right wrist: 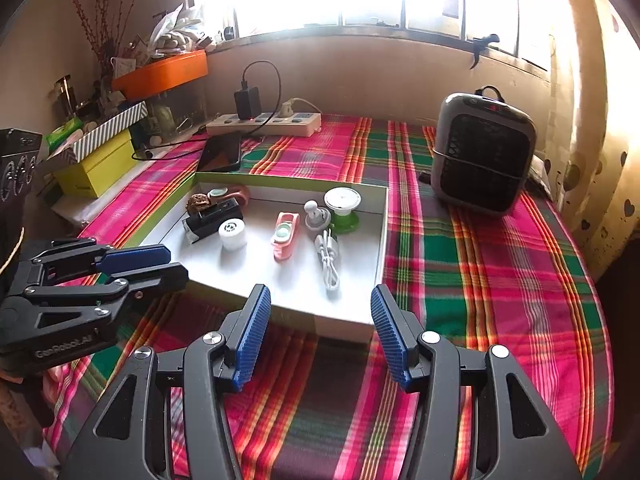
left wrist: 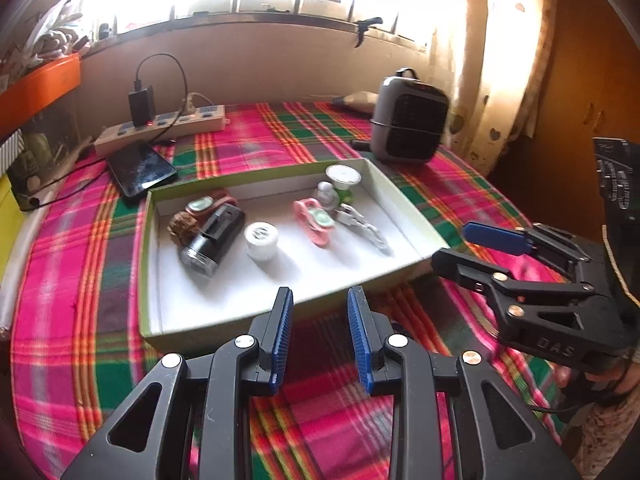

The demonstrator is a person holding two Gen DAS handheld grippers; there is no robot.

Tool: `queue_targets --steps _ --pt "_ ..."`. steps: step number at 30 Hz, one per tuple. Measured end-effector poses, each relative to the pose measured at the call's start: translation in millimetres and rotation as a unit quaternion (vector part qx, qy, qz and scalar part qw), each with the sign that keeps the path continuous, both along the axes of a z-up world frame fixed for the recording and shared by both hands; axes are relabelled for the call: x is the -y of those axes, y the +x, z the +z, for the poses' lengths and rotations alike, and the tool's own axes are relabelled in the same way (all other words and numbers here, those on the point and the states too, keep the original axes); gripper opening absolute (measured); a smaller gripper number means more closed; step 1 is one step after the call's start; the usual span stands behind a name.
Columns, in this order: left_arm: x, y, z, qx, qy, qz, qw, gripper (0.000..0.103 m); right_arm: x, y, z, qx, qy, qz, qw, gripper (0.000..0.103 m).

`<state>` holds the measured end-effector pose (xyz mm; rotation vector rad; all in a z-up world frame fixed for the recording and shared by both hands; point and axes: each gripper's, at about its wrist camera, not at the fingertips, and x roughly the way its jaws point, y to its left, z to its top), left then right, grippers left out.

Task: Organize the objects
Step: 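Grasp the black round disc with the left gripper while the right withdraws from the box, then grasp the brown walnut beside the box with the right gripper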

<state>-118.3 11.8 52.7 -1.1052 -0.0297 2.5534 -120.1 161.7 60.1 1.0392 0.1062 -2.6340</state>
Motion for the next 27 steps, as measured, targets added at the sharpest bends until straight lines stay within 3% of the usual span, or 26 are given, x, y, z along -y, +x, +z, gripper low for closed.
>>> queue_targets --steps 13,27 --pt "-23.9 16.2 -23.8 0.036 0.034 -0.056 0.9972 0.028 -15.3 23.6 -2.1 -0.002 -0.002 -0.014 1.0 0.053" --pt "-27.5 12.3 -33.8 0.042 0.027 -0.039 0.998 0.029 -13.4 29.4 -7.4 0.003 -0.002 -0.01 1.0 0.053"
